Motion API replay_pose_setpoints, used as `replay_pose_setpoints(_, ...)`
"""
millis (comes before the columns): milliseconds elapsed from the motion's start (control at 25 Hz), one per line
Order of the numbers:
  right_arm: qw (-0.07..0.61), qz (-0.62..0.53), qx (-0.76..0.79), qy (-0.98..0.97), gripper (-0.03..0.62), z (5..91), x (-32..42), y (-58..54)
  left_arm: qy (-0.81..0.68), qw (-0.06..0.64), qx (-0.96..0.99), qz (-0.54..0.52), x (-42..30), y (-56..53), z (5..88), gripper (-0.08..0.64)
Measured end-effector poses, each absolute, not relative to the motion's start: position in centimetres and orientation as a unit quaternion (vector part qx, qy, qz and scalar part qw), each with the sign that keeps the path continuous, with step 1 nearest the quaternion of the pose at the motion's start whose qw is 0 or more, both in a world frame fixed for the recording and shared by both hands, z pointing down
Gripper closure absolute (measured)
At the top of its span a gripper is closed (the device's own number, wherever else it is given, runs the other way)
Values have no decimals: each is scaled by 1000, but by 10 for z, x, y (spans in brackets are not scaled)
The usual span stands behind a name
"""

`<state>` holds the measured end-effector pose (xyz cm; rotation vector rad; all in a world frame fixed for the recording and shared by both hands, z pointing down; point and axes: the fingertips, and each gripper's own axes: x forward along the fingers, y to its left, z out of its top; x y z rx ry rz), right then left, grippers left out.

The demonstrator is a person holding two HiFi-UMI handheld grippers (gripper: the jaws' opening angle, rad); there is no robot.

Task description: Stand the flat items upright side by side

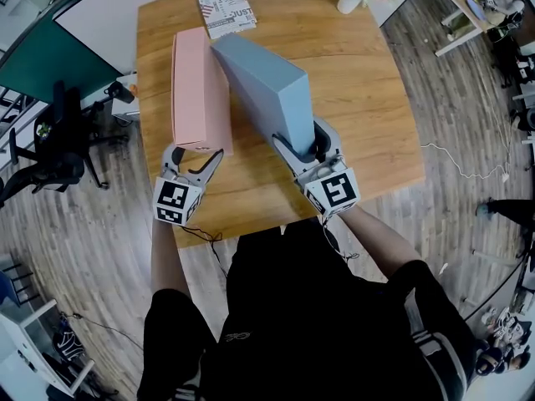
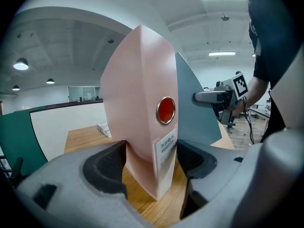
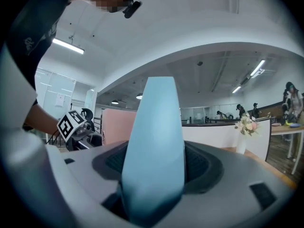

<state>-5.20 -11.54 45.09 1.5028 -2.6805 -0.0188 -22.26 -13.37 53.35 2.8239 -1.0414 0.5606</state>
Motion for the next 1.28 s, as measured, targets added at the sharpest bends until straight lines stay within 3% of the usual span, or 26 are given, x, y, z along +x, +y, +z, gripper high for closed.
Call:
replay_pose_setpoints(960, 191, 83, 330, -921, 242, 519, -38, -51, -317, 31, 928, 194, -209, -134, 535, 221)
replay_pose_setpoints(1280, 244, 60, 270, -929, 233, 532, -19, -36, -309, 27, 928, 207, -211, -132, 536, 222)
